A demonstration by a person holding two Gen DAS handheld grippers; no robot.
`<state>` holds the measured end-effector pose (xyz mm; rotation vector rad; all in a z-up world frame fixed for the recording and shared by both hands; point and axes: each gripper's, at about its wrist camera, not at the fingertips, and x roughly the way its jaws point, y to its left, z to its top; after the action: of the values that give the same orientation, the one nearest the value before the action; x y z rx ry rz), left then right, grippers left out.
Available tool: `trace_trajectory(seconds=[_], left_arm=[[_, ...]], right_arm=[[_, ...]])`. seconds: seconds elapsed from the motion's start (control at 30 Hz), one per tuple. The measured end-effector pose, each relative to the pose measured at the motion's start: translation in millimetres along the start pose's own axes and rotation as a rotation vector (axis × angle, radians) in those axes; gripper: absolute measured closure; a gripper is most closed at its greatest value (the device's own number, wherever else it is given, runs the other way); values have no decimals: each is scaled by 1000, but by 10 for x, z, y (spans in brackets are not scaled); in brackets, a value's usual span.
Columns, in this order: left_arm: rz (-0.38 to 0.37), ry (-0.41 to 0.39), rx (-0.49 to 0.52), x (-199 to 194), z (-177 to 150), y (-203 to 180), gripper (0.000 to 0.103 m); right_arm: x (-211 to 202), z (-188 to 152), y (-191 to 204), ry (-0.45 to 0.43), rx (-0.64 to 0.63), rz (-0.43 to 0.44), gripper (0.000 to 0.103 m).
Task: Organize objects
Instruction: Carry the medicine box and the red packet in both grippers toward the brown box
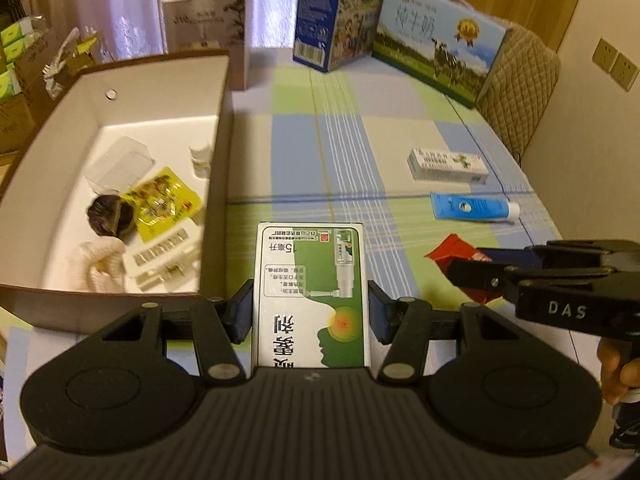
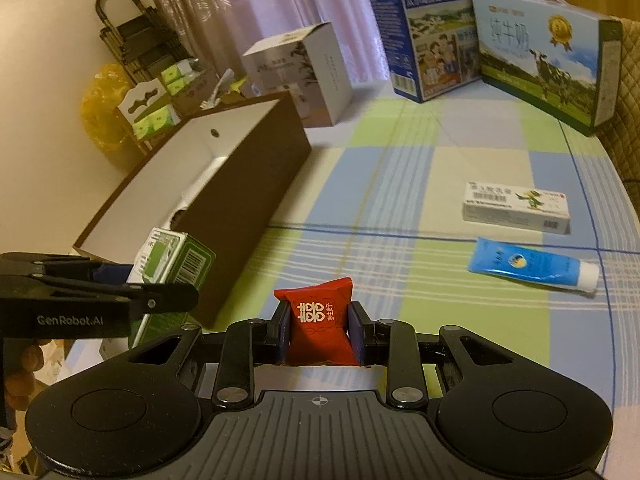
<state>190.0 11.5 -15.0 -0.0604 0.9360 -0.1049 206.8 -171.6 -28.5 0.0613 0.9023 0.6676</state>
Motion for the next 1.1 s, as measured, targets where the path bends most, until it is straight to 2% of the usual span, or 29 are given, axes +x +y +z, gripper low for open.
trace_trajectory(seconds=[0.5,0.8,1.1], left_arm=[[49,-74,-56,-392,85,681,52],[92,-93,-76,-483,174,1180,52],[126,-109,-74,-373,432,1617,52]], right_arm=[[234,239,715,-34,-68,87,76],[623,434,1194,-29,-124,146,76],[1072,723,1425,-26,-146,138,76]])
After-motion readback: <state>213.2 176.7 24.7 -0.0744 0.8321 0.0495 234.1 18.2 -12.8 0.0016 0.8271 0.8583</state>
